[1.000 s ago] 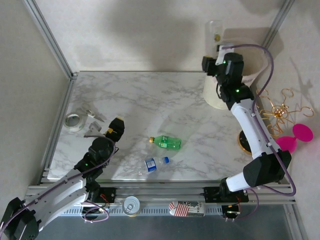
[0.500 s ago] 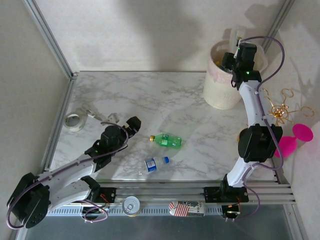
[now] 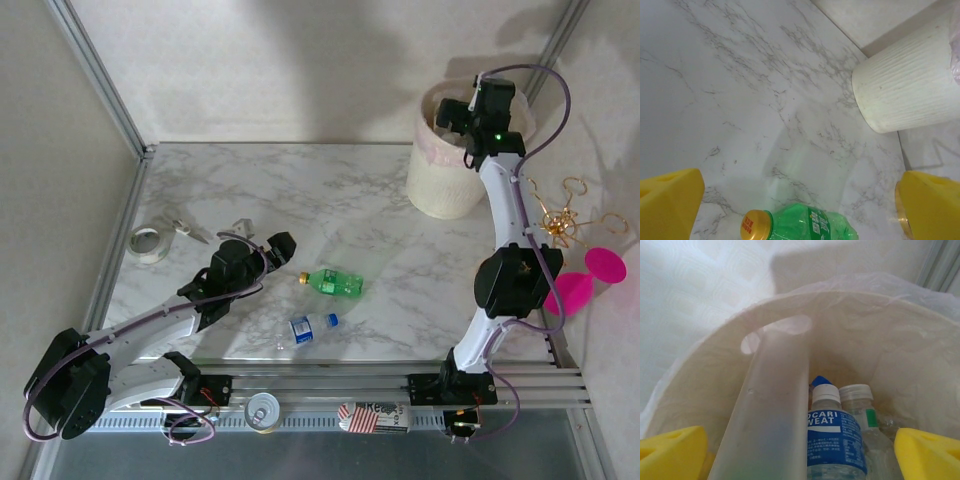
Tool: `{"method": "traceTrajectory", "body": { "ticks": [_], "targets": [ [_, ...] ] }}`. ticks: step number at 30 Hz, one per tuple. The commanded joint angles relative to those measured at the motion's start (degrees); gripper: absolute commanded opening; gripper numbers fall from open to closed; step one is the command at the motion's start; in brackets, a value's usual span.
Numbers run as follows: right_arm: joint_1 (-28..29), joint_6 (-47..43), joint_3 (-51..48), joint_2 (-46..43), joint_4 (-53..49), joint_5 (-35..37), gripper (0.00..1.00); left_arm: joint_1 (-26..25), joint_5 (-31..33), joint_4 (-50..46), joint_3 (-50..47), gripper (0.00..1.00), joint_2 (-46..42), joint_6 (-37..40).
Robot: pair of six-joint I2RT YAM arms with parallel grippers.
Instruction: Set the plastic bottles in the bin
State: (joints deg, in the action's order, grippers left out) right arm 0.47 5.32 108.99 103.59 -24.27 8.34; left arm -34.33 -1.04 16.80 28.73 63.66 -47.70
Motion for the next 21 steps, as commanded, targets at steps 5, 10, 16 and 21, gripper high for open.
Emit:
{"method": "traceTrajectory", "body": {
  "ticks": [5, 10, 16, 21],
  "targets": [
    [3.41, -0.22, -4.56, -10.94, 5.80, -1.14, 0.99, 0.22, -3.20, -2.78, 3.41, 1.00, 0.06, 5.09],
    [8.13, 2.09, -11.98, -16.84, 10.18, -5.07, 0.99, -0.29, -4.81, -6.00, 4.91, 1.00, -0.45, 8.05],
    [15.59, 7.41, -25.58, -22.40, 19.30, -14.34, 0.99, -2.23, -6.66, -11.04, 4.54, 1.00, -3.46, 12.22],
    [23.05, 9.87, -35.42, -24.02, 25.77, -14.56, 0.99, -5.52, -6.66, -16.18, 2.55, 1.00, -5.82, 13.41]
  ]
}}
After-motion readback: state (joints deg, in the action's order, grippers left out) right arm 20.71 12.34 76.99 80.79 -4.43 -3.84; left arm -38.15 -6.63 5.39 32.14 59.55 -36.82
